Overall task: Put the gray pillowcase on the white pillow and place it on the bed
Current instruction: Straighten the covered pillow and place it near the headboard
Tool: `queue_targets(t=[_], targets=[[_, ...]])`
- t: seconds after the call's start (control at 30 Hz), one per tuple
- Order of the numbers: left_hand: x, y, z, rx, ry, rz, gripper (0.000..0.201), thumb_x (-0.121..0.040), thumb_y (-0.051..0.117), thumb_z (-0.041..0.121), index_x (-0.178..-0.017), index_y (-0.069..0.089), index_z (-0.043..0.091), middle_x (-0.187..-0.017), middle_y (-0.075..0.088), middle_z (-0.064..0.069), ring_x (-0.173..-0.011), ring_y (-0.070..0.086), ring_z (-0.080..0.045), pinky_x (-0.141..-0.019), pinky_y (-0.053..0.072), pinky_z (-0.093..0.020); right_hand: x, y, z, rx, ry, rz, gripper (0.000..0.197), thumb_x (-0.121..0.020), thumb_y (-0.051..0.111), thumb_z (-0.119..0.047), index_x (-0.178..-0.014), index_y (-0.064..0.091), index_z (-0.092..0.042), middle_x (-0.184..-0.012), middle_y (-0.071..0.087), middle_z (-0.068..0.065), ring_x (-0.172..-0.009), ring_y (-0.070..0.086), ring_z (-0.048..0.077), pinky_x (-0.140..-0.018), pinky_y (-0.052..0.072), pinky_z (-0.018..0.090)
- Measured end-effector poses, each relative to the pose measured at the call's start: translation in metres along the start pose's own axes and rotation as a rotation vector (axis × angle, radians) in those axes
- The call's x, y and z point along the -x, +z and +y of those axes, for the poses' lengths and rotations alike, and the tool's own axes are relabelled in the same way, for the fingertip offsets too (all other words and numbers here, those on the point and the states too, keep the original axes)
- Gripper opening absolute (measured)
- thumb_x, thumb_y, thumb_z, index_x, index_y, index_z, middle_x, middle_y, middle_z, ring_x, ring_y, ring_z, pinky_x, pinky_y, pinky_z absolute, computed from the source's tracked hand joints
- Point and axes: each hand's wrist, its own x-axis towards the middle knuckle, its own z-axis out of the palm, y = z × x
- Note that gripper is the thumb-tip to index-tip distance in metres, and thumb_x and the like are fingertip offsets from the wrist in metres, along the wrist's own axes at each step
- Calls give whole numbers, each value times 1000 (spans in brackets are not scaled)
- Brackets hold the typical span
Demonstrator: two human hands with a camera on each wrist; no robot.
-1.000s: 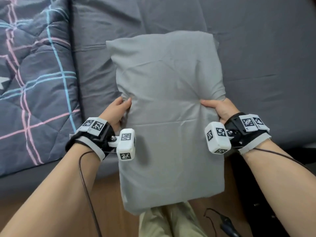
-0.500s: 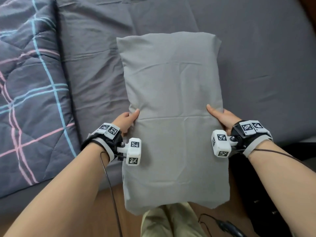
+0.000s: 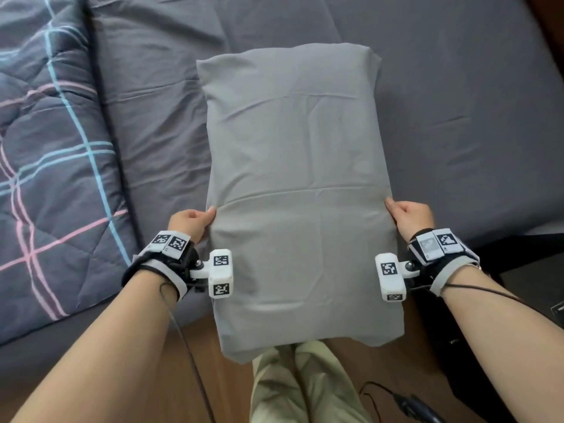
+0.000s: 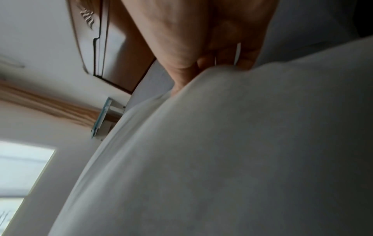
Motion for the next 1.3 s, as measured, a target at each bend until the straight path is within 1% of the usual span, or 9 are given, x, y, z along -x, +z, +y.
queue_targets(t=[0.07,0.1,0.17,0.37,0.63,0.83,0.97,1.2,1.3], targets=[[8,-1,-12,119,-70,-67,35,-86,66,30,-58,52,15,-33,49,5,-28,43,-7,-42,42,-16,4,0,2,47,-34,8,49,-95,53,-30,-60,58,3,-62,35,19,-55,27,9,-59,23,33],[11,1,-19,150,-112,-115,35,-88,64,27,-59,50,14,-31,48,5,-26,41,-6,-38,41,-14,5,0,3,58,-41,18,53,-95,52,-29,-62,38,9,-62,34,18,-56,26,11,-58,22,33],[15,6,-30,123,-147,-179,34,-89,62,22,-59,47,14,-33,48,3,-25,41,-7,-35,39,-13,5,0,6,54,-55,39,53,-96,51,-28,-64,38,13,-63,32,17,-62,28,21,-57,17,33],[13,4,-31,198,-103,-82,35,-86,66,27,-57,50,16,-38,48,0,-32,46,-15,-51,41,-24,10,-11,1,263,-98,33,50,-96,47,-20,-51,25,-15,-51,27,8,-64,32,27,-59,19,34],[20,8,-15,140,1,62,36,-86,64,33,-57,50,17,-29,44,8,-44,40,-15,-44,39,-18,26,-25,16,502,-312,51,49,-100,41,-31,-56,26,-17,-68,55,22,-74,55,41,-62,31,36],[24,11,-5,170,78,67,34,-86,63,35,-62,52,15,-56,43,-6,-50,38,-17,-53,34,-27,57,-31,40,464,-276,66,36,-100,41,-28,-70,41,-10,-85,63,31,-84,58,47,-68,39,43],[28,15,-22,118,110,67,34,-85,64,39,-60,55,18,-32,47,9,-32,43,-8,-53,37,-27,75,-32,59,461,-179,32,40,-100,40,-33,-70,46,-7,-84,64,30,-85,58,47,-72,43,44],[38,11,-53,-55,153,48,39,-85,62,41,-56,50,18,-26,45,12,-37,45,-15,-50,42,-21,86,-19,59,418,-117,76,42,-100,38,-31,-83,58,2,-94,65,30,-92,58,46,-72,39,40],[39,9,-67,-107,148,26,38,-85,62,41,-55,52,18,-29,49,12,-49,49,-18,-71,49,-28,91,-14,62,363,-86,56,40,-99,41,-29,-87,61,3,-96,66,28,-94,58,43,-74,38,38]])
